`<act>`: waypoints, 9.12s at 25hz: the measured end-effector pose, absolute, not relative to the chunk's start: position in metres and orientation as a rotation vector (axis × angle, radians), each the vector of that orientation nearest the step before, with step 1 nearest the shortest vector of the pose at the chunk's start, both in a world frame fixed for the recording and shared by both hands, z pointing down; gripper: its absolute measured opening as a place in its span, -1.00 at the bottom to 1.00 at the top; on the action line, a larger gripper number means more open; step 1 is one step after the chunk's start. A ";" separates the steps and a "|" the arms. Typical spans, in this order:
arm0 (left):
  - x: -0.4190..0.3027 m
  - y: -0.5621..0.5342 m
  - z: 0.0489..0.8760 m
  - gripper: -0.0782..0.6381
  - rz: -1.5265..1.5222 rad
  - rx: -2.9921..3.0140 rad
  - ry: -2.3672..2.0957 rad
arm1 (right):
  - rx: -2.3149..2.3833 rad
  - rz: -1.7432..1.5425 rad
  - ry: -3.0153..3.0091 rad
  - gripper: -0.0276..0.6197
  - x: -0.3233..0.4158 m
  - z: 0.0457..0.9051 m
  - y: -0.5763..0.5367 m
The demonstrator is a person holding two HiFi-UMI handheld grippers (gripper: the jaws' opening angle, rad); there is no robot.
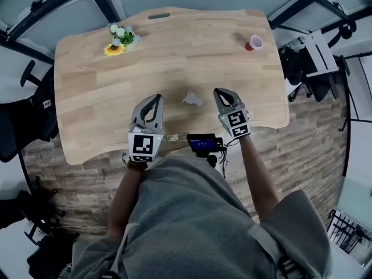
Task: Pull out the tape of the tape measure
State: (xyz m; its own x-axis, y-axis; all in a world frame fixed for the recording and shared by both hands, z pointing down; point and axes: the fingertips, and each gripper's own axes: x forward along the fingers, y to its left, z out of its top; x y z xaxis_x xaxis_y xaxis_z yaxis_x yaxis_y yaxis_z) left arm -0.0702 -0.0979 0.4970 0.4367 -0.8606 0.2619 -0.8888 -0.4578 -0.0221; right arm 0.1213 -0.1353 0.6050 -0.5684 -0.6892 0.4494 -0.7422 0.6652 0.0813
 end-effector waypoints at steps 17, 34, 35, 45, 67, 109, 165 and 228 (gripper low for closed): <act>-0.094 -0.085 0.509 -0.76 0.391 2.483 -1.619 | 0.791 0.310 -2.354 -0.61 0.079 0.709 -0.110; -0.097 -0.088 0.508 -0.76 0.409 2.458 -1.623 | 0.571 0.353 -2.230 -0.35 0.063 0.773 -0.095; -0.097 -0.089 0.507 -0.76 0.407 2.458 -1.627 | 0.565 0.351 -2.217 -0.35 0.062 0.776 -0.094; -0.104 -0.086 0.509 -0.76 0.430 2.463 -1.632 | 0.596 0.398 -2.169 -0.47 0.063 0.788 -0.087; -0.073 -0.099 0.480 -0.76 0.278 2.728 -1.466 | 1.017 0.360 -2.292 -0.49 0.066 0.564 -0.116; -0.035 -0.080 0.487 -0.67 0.284 2.840 -1.269 | 0.905 0.304 -2.342 -0.49 0.016 0.503 -0.067; -0.063 -0.081 0.510 -0.67 0.417 2.664 -1.391 | 1.053 0.528 -2.242 -0.50 0.057 0.531 -0.085; -0.098 -0.090 0.529 -0.67 0.424 2.528 -1.505 | 1.178 0.616 -2.153 -0.50 0.106 0.553 -0.098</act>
State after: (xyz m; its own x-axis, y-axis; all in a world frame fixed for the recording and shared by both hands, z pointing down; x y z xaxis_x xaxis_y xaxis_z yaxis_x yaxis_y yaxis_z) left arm -0.0981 -0.0902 0.5292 0.4508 -0.8310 0.3259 -0.8789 -0.4769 -0.0005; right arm 0.1060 -0.0978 0.5534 -0.4245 -0.5810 0.6944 -0.8604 0.4978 -0.1095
